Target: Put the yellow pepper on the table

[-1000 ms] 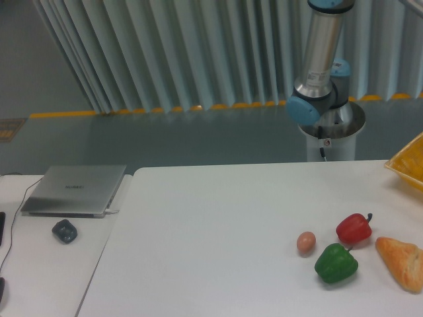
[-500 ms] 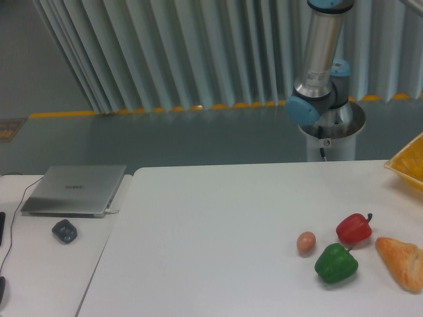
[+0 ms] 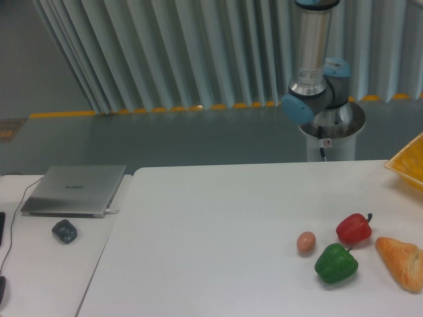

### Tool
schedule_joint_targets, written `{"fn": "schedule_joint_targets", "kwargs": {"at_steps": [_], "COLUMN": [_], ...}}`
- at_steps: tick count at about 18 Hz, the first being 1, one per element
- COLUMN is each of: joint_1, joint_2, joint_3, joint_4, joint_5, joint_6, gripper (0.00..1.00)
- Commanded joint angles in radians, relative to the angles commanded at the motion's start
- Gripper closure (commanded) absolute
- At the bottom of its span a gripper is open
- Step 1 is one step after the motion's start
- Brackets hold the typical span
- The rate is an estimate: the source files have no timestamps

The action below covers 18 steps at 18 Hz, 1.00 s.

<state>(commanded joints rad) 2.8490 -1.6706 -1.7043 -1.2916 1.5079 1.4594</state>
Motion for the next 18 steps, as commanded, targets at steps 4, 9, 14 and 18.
{"fn": "schedule_joint_targets", "kwargs": {"at_steps": [4,9,14,18], "joint_1": [-0.164,-0.316,-0.430,-0.438], "joint_2": [-0.027,-0.125,-0.215,-0.219], "joint_3": [-0.003,-0.002,0.000,0.002], "joint_4": [0.035,0.158,0.225,0.236], "joint_5": [0.006,0.128,0.275,0.270], "joint_6": [-0.225,-0.402,-0.525,-0.531], "gripper": [0.36,0.36,0.34,0.32]}}
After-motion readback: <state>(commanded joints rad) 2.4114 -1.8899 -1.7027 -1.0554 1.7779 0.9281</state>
